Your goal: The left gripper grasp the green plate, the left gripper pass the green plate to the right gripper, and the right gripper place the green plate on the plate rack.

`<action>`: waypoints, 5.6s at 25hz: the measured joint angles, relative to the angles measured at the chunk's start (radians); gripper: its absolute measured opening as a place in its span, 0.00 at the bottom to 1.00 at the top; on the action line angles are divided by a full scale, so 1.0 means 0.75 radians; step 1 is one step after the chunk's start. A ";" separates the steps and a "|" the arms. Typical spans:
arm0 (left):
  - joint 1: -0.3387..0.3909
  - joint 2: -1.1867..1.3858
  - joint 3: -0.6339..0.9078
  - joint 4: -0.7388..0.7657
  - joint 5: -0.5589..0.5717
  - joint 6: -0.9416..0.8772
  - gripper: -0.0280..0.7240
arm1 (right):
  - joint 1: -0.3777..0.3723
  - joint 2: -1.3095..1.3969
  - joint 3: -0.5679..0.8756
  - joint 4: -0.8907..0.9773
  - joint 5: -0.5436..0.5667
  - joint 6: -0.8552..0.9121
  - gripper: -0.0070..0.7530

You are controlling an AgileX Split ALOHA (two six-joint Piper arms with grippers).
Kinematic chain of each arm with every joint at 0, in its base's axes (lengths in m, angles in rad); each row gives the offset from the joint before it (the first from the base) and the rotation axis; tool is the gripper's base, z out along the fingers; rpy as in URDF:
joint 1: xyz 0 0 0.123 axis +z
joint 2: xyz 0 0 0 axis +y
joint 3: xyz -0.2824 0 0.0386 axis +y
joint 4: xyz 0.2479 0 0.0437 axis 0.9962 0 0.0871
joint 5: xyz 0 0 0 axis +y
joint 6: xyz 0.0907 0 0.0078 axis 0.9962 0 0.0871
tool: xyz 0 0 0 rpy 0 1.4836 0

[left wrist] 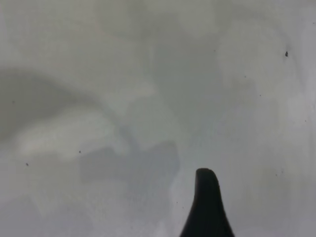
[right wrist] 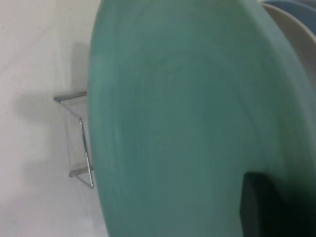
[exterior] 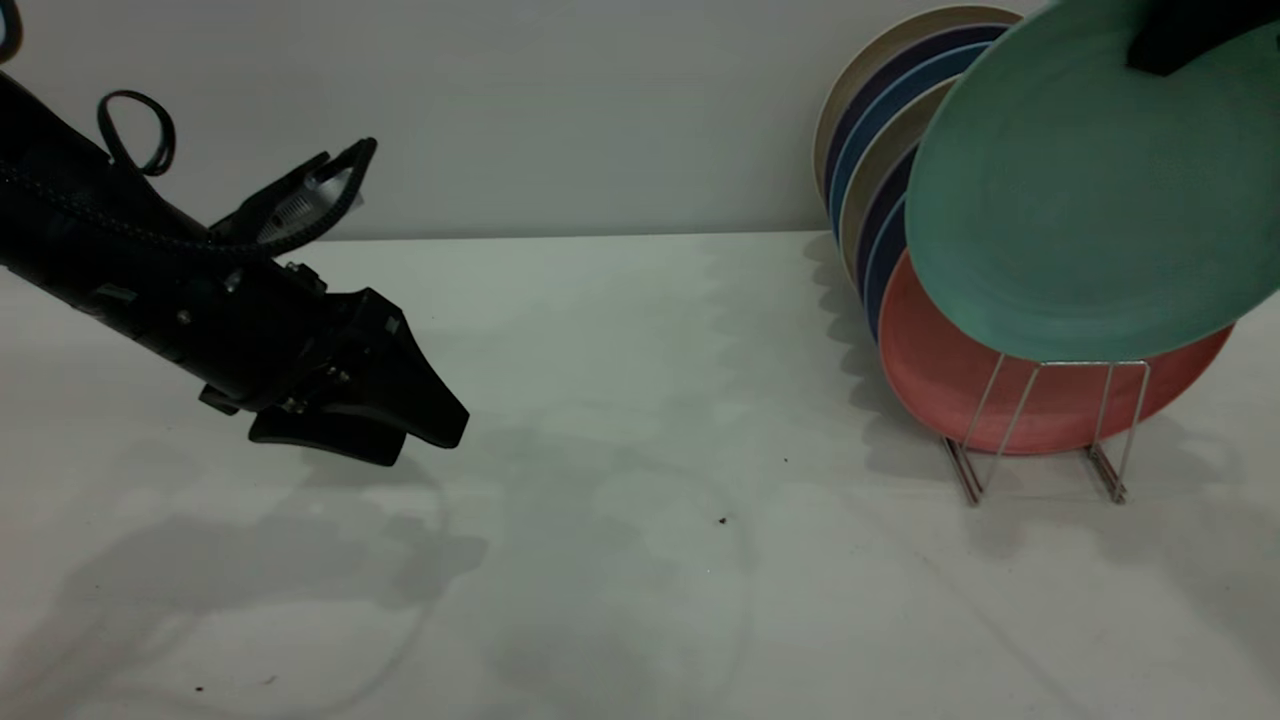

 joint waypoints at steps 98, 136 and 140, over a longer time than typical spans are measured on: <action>0.082 -2.629 0.692 1.560 0.793 -1.512 0.82 | 0.000 -2.091 1.088 -0.281 0.676 1.805 0.67; 0.082 -2.808 0.704 1.495 0.769 -1.505 0.82 | -0.087 -2.278 1.092 -0.258 0.677 1.805 0.67; 0.082 -2.815 0.704 1.495 0.769 -1.505 0.82 | -0.093 -2.295 1.092 -0.256 0.678 1.805 0.67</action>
